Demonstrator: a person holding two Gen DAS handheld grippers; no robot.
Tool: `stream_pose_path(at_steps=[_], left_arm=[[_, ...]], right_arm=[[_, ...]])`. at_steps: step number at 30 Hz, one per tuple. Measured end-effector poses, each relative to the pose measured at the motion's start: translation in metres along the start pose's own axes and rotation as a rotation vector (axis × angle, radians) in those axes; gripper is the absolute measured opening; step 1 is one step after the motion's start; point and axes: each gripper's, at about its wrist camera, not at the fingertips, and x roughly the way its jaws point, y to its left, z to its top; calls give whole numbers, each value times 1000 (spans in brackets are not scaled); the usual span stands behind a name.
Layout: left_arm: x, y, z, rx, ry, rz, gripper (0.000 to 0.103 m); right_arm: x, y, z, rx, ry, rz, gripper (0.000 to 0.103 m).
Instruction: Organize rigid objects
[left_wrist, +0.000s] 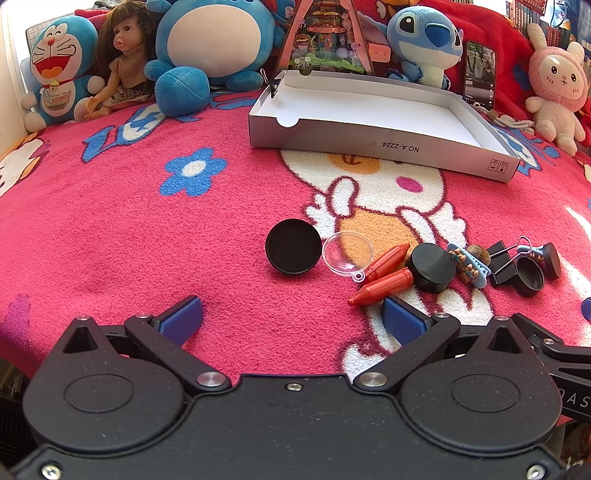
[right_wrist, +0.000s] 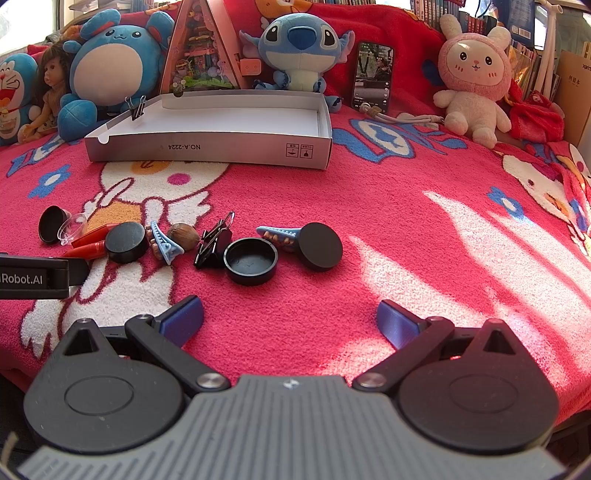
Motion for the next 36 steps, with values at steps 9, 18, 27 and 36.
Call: stream_pose_path(at_steps=[9, 18, 27, 36], left_arm=[[0, 0, 0, 1, -1, 0, 103], [1, 1, -2, 6, -7, -4, 103], [-3, 3, -6, 39, -45, -26, 103], [-5, 5, -11, 48, -73, -37, 103]], right_arm=[[0, 0, 0, 0, 0, 0, 103], [0, 0, 0, 6, 0, 0, 103], [1, -3, -1, 16, -3, 12, 103], [0, -4, -4, 18, -35, 18, 103]])
